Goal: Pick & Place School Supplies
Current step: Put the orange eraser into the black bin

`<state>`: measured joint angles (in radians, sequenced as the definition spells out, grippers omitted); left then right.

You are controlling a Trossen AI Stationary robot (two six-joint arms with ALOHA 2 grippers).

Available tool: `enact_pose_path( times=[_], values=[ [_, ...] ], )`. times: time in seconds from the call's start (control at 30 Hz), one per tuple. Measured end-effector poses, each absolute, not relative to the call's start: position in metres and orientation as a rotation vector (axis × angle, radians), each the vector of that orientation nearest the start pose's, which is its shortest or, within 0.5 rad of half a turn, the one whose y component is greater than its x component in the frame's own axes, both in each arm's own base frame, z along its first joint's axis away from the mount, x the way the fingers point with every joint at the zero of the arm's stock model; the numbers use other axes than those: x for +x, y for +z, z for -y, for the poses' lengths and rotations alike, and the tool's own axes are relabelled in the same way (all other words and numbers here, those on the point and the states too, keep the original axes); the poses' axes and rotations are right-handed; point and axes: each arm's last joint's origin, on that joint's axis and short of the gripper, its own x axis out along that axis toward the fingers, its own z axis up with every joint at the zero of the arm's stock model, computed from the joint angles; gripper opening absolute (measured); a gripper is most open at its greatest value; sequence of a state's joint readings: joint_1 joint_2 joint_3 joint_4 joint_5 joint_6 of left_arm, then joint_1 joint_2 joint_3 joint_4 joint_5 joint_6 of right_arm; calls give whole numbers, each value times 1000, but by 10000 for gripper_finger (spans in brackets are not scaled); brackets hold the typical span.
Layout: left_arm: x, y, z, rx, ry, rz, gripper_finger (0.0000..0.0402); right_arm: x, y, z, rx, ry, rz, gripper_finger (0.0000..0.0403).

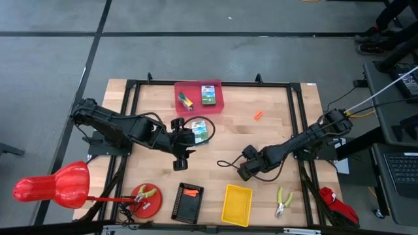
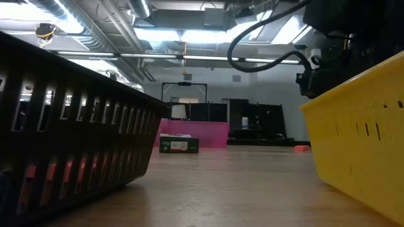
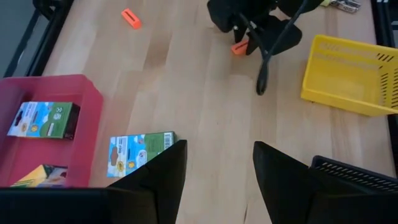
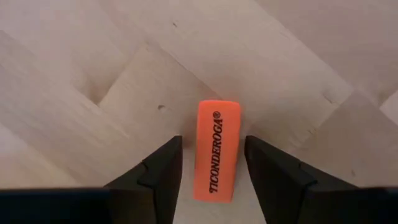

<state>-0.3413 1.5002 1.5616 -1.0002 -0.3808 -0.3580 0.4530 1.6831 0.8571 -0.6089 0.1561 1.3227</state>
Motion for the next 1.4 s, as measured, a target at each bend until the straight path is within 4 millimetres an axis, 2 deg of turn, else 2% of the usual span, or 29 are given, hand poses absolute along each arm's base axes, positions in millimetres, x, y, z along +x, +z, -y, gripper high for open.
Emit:
enact_pose_path(
  times=[0.23,0.4,0.5,0.57,0.73,0.97,1.07,1.27,1.4],
  values=[
    [279,366,91,15,210,-863,182,246,128,-115,727,-736,-1243,122],
    [253,373,85,53,345,-895,182,247,130,-119,737,-739,-1230,64],
    [233,380,77,42,428,-901,182,254,137,-127,694,-691,-1210,55],
    [220,386,73,12,475,-889,182,271,152,-138,727,-576,-1133,58],
    [193,399,63,-26,566,-817,182,302,196,-150,629,-404,-973,70],
    [177,401,55,-29,674,-812,182,341,273,-161,544,-204,-703,71],
    [176,389,53,-37,723,-803,182,354,282,-167,499,-171,-674,71],
    [171,336,51,-176,810,-742,182,389,263,-188,515,-60,-729,72],
    [169,301,50,-295,801,-660,182,406,246,-204,528,-8,-785,72]
  ],
)
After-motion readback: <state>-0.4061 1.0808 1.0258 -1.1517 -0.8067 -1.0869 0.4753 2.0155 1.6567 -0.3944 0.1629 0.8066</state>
